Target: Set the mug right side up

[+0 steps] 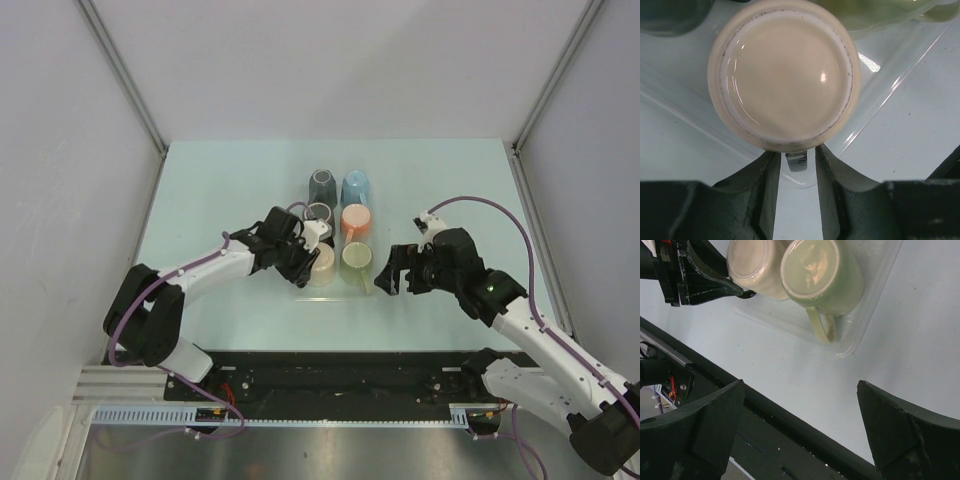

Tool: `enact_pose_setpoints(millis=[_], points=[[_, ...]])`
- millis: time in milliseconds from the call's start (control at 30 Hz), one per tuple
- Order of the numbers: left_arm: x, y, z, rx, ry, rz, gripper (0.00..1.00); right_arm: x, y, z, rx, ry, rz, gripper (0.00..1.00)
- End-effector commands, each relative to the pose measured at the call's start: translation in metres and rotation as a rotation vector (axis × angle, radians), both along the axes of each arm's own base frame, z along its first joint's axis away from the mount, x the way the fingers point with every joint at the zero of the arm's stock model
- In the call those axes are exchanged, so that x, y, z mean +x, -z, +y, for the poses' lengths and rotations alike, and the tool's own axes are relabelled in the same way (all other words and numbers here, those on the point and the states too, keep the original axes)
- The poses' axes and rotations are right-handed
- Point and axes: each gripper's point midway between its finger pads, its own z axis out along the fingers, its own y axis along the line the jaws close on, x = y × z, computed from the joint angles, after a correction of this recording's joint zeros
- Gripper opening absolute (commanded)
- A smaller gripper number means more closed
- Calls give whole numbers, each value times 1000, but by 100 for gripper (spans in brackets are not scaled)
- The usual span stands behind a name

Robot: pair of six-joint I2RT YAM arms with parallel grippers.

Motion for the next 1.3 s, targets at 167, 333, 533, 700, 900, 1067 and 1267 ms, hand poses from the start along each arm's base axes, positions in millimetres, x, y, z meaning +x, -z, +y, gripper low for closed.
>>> enact_pose_setpoints(millis=[167,333,533,700,900,1067,1267], points=[[6,-18,-9,-22,-16,-37,50,2,-16,5,9,-2,-38,100],[11,-20,-8,15,-46,-55,53,0,-17,4,4,8,-40,100],[14,-16,-4,75,-19,-65,51,-2,-14,5,-9,5,-38,100],[13,-10,-3,98,6,-54,49,-3,-14,5,-11,7,-40,100],[14,-11,-3,100,14,-60,48,-4,-10,4,-31,8,-32,100],[15,-11,-3,107,7,-62,47,-5,-6,3,-41,10,-26,100],[16,-13,-8,105,-2,-64,43,-8,-4,4,-41,11,-21,100]])
